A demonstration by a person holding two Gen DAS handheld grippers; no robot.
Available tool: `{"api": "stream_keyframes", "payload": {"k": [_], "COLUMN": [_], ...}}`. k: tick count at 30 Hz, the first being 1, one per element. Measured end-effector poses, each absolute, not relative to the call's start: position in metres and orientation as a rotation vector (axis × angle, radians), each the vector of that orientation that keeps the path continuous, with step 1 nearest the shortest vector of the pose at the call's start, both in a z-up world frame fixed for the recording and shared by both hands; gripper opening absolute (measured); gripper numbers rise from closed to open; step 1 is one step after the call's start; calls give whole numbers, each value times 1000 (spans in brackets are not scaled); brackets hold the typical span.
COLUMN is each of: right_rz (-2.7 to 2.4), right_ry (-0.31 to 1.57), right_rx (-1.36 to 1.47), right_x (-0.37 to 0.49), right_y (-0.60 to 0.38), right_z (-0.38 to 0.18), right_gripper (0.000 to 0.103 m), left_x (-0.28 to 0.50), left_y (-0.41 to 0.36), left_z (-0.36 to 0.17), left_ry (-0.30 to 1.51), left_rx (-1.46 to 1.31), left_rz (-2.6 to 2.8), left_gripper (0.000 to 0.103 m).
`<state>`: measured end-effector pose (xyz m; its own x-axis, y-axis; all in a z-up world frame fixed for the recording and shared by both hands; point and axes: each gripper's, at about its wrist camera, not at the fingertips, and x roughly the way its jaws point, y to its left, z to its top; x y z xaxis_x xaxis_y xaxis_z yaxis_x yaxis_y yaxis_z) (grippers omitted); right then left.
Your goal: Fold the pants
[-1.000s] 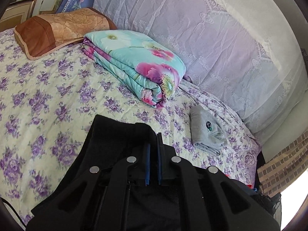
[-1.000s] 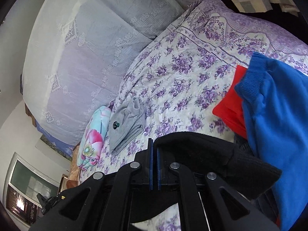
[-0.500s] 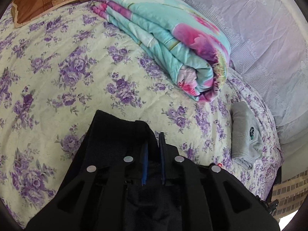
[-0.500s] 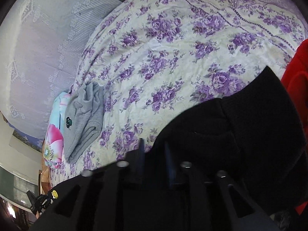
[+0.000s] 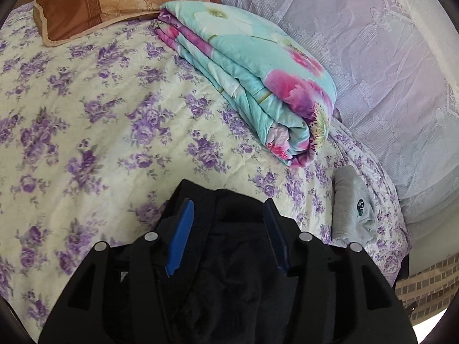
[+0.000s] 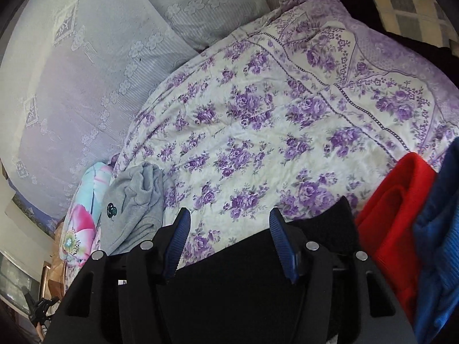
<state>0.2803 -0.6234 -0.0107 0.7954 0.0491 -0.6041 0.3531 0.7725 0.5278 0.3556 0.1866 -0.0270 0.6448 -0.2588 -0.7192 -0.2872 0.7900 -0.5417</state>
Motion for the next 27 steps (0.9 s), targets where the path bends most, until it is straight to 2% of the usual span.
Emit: {"api": "stream_keyframes", "payload": {"k": [3, 6, 9, 15, 19, 27], "right_rz": [-169, -164, -167, -93, -34, 52], "right_ry": [641, 629, 631, 635, 644, 661], "right_rx": [720, 758, 779, 842, 837, 798], "right_x": [251, 218, 184, 120, 89, 55], "right_y": [-629, -633, -633, -612, -584, -536], "right_z": [-5, -4, -5, -17, -30, -45], "right_gripper": [58, 61, 63, 73, 76, 77], "left_x": [324, 289, 255, 198, 173, 154], "left_y": [199, 213, 224, 235, 237, 232], "left_z": [-26, -28, -32, -37, -43, -78], "left_ry": [890, 888, 887, 864, 857, 929], "left_rx": [-662, -662, -658, -666, -671, -738], "left_rz": [33, 50, 47, 32, 16, -47], "left_gripper": [51, 56, 56, 56, 61, 61]}}
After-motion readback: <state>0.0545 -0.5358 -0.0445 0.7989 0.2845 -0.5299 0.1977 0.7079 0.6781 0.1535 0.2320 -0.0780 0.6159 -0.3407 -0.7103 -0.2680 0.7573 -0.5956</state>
